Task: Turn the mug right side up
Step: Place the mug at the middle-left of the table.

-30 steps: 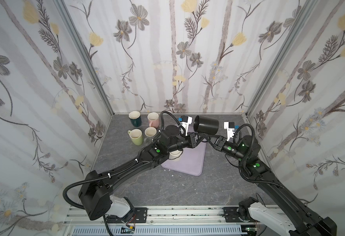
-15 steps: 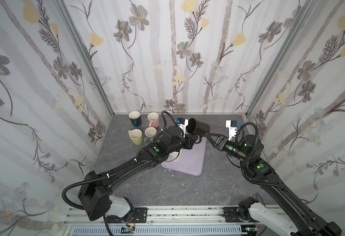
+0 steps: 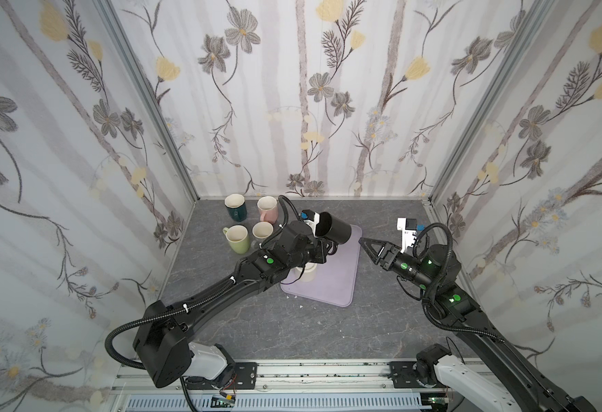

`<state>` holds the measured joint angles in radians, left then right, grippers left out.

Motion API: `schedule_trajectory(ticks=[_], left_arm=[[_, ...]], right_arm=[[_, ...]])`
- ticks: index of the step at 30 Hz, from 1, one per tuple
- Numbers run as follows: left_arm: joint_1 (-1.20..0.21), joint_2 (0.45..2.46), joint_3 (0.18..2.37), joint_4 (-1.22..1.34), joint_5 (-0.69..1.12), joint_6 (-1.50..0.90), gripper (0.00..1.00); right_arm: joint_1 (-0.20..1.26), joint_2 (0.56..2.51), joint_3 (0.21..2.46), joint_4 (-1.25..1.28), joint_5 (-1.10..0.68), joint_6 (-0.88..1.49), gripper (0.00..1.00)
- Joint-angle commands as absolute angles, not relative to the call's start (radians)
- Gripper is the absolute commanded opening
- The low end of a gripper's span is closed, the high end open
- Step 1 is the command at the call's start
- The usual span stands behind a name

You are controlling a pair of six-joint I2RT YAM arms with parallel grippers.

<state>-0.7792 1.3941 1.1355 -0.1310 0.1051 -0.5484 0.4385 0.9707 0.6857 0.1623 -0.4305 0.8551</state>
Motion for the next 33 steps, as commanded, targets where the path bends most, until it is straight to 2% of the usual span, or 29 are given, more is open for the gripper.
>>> schedule_trajectory(ticks=[1,9,16,22,28,33], left_arm=[[-0.752,1.37,1.128,-0.095,0.099,-0.554,0.0],[-0.619,1.203,1.043,-0.242,0.064,-0.553,0.0],[-0.472,1.071,1.059,-0.486,0.009,-0.481,0.0],[-0.359,0.962,1.075,-0.656,-0.122,-0.403,0.0],[-0.187,0.991,1.131,-0.783,-0.148,-0.319,0.0],[-0.022,1.076,1.144,-0.787,-0.112,-0.273,0.0]], right_arm=[[0.439,0.948,0.652,0.224,-0.397,0.865,0.78],[0.434,0.938,0.621,0.176,-0.362,0.824,0.86],[0.432,0.977,0.624,0.074,-0.296,0.769,0.88],[0.426,1.013,0.603,0.075,-0.303,0.767,0.89],[0.419,1.014,0.579,0.08,-0.313,0.749,0.89],[0.404,1.012,0.568,0.08,-0.332,0.725,0.89]])
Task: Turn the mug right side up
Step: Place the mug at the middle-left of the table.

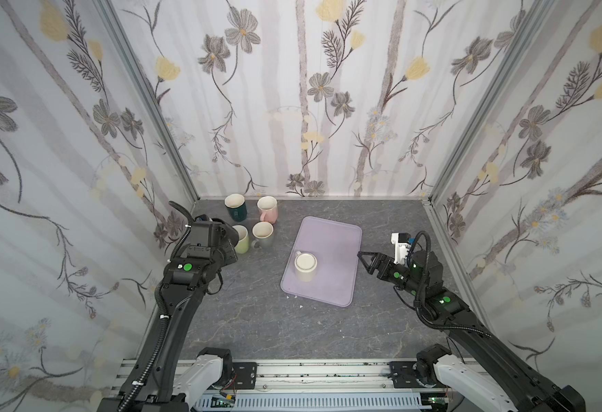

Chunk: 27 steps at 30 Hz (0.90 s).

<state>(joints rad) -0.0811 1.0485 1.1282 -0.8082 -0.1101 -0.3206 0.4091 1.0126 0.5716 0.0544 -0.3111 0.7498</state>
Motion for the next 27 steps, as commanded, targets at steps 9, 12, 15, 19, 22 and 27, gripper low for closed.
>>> schedule_trajectory(ticks=[9,12,15,19,22,27], left_arm=[[0.168,1.255,1.163,-0.728,0.032,-0.261,0.0],[0.175,1.335,1.168,-0.718,0.052,-0.254,0.0],[0.173,1.391,1.158,-0.702,0.049,-0.253,0.0],[0.172,1.431,1.131,-0.675,0.048,-0.247,0.0],[0.172,1.462,1.112,-0.653,0.067,-0.244,0.0],[0.167,1.533,1.115,-0.652,0.089,-0.22,0.0]], right_arm=[[0.393,1.021,0.557,0.071,-0.335,0.674,0.9],[0.391,1.042,0.552,0.071,-0.336,0.67,0.9],[0.39,1.072,0.55,0.085,-0.338,0.658,0.9],[0.394,1.164,0.605,0.042,-0.341,0.618,0.9],[0.411,1.234,0.65,0.011,-0.31,0.588,0.9],[0.483,1.328,0.707,0.008,-0.264,0.58,0.9]])
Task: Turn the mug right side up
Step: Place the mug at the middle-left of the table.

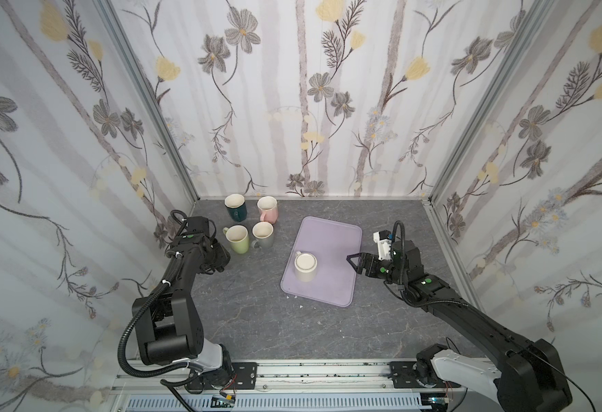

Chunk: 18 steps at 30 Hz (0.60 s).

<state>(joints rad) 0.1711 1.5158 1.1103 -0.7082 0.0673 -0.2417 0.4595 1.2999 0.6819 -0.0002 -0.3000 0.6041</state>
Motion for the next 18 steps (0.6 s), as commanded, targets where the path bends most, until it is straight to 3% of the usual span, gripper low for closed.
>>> schedule_trajectory(ticks=[1,6,12,14,16,18], left_arm=[[0.158,1.538,1.116,-0.652,0.083,-0.216,0.0],[0.13,1.538,1.11,-0.644,0.066,-0.234,0.0],[0.074,1.577,1.102,-0.65,0.032,-0.248,0.16],[0.058,1.593,1.105,-0.661,0.025,-0.249,0.27],[0.04,1.596,1.109,-0.669,0.014,-0.244,0.51],[0.023,1.587,1.105,-0.673,0.001,-0.241,0.65]], right_arm=[[0.5,1.342,0.718,0.007,-0.253,0.579,0.9],[0.555,1.416,0.773,0.01,-0.22,0.588,0.9],[0.591,1.471,0.821,-0.005,-0.2,0.584,0.91],[0.602,1.48,0.837,-0.02,-0.188,0.577,0.91],[0.609,1.486,0.849,-0.035,-0.182,0.571,0.91],[0.614,1.489,0.86,-0.048,-0.181,0.564,0.92]])
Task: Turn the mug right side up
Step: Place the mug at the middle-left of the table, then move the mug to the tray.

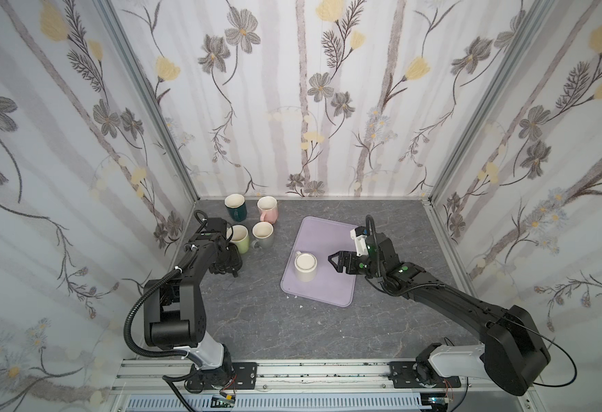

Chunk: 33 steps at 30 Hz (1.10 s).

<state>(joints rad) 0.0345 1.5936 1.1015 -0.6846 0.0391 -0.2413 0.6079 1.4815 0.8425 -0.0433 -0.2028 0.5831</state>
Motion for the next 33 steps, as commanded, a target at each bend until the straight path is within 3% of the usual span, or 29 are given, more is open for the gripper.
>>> schedule_trajectory(ticks=[1,4,12,21,33], left_arm=[[0.016,1.576,1.102,-0.673,-0.003,-0.239,0.75],[0.001,1.542,1.088,-0.68,-0.012,-0.244,1.0],[-0.02,1.332,1.048,-0.752,0.008,-0.252,1.0],[-0.021,0.964,0.868,-0.692,0.111,-0.304,1.0],[-0.021,0.721,0.72,-0.606,0.158,-0.345,1.0]], right_arm=[[0.617,1.49,0.866,-0.056,-0.175,0.558,0.92],[0.626,1.496,0.89,-0.087,-0.152,0.543,0.92],[0.687,1.575,1.049,-0.23,-0.026,0.475,0.92],[0.753,1.905,1.437,-0.484,0.105,0.387,0.92],[0.822,2.281,1.906,-0.735,0.215,0.385,0.92]])
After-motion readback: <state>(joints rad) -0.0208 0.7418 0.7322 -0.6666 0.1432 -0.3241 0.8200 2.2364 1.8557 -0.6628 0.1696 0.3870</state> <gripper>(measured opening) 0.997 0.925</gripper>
